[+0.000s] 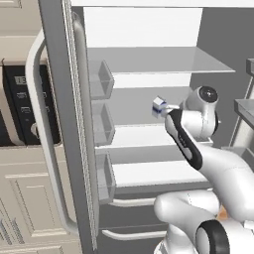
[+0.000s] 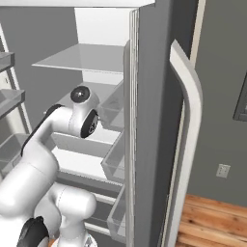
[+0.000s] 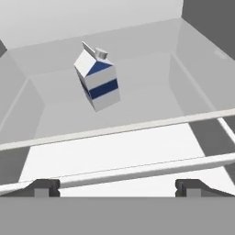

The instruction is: Take a sugar cube from the saucer and place it inside the coffee. Then, grab milk from the fridge and place it next to the coffee on the counter to sweeten the coffee.

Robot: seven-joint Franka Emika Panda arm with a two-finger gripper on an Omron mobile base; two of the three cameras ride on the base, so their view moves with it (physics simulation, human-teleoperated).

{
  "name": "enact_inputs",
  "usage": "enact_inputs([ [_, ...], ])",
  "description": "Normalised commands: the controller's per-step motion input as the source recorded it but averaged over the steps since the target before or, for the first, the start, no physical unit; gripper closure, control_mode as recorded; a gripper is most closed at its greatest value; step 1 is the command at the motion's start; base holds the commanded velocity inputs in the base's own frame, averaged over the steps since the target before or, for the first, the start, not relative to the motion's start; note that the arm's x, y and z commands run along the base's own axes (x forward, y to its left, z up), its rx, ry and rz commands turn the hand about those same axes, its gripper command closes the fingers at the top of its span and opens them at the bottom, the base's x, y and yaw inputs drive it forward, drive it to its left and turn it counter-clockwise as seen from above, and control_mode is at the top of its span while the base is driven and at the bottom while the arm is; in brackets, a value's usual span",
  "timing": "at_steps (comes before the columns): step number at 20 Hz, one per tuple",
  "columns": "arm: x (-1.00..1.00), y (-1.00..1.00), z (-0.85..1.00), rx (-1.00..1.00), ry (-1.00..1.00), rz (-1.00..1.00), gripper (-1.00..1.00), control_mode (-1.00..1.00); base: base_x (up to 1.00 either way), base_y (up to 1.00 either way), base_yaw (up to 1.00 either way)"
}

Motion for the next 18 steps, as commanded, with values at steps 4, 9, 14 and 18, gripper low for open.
enact_inputs([
  [4,0.41,0.0,0.0,0.0,0.0,0.03,-1.0,-1.0,0.0,0.0,0.0],
  [9,0.5,0.0,0.0,0.0,0.0,0.02,-1.0,-1.0,0.0,0.0,0.0],
  [14,0.44,0.0,0.0,0.0,0.02,0.02,-1.0,-1.0,0.0,0.0,0.0],
  [18,0.45,0.0,-0.12,0.0,0.01,0.03,-1.0,-1.0,0.0,0.0,0.0],
])
